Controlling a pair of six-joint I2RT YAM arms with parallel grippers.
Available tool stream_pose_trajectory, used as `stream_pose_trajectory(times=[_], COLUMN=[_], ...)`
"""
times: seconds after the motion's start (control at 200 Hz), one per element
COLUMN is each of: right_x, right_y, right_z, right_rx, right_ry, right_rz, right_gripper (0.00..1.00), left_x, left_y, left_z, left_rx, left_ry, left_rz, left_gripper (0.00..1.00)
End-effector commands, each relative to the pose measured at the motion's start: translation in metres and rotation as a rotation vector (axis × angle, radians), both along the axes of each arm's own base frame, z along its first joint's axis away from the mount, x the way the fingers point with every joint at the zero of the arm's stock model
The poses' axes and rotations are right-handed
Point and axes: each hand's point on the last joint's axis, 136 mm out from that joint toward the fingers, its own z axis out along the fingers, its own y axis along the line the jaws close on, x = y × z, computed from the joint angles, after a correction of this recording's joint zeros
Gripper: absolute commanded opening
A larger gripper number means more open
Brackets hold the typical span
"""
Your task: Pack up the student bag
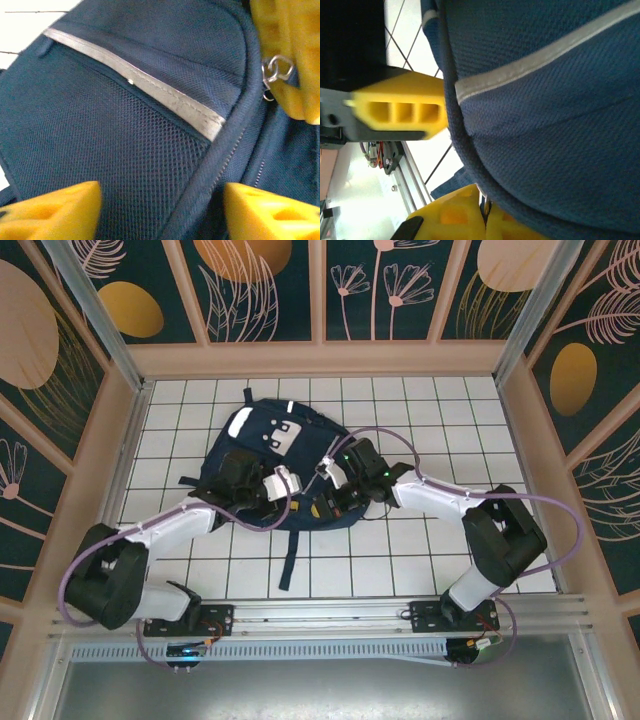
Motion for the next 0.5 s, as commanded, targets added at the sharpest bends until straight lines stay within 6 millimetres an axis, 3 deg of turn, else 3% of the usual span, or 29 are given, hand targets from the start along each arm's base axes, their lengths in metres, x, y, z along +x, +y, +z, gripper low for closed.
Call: stream_pose_trajectory(times=[0.0, 0.03, 0.095, 0.315, 0.49], right_x=[-0.001, 0.003, 0.013, 0.067, 0.095], right_y=[0.009, 0.004, -0.009, -0.085, -0.118], right_z=[0.01, 0.006, -0.003, -0.028, -0.028], right_rx=[0.03, -0.01, -0.103, -0.427, -0.514], right_ry=[-0.047, -0.058, -0.089, -0.238, -0.289], right_rz=[0.051, 0.027, -0.022, -0.268, -0.378], right_gripper=[0.0, 0.0, 0.0, 0.0, 0.0], left_x=[0.02, 0.021, 0.02, 0.005, 0.001], left_y=[-0.006, -0.004, 0.0, 0.008, 0.016], left_z=[0.007, 0.004, 0.0, -0.007, -0.019], left_rx=[0.055, 0.07, 0.107, 0.18, 0.213], left_ry=[-0.14, -0.148, -0.17, -0.202, -0.187], left_rz=[-0.046, -0.047, -0.056, -0.143, -0.199], left_gripper=[0.41, 0.31, 0.0, 0.0, 0.0])
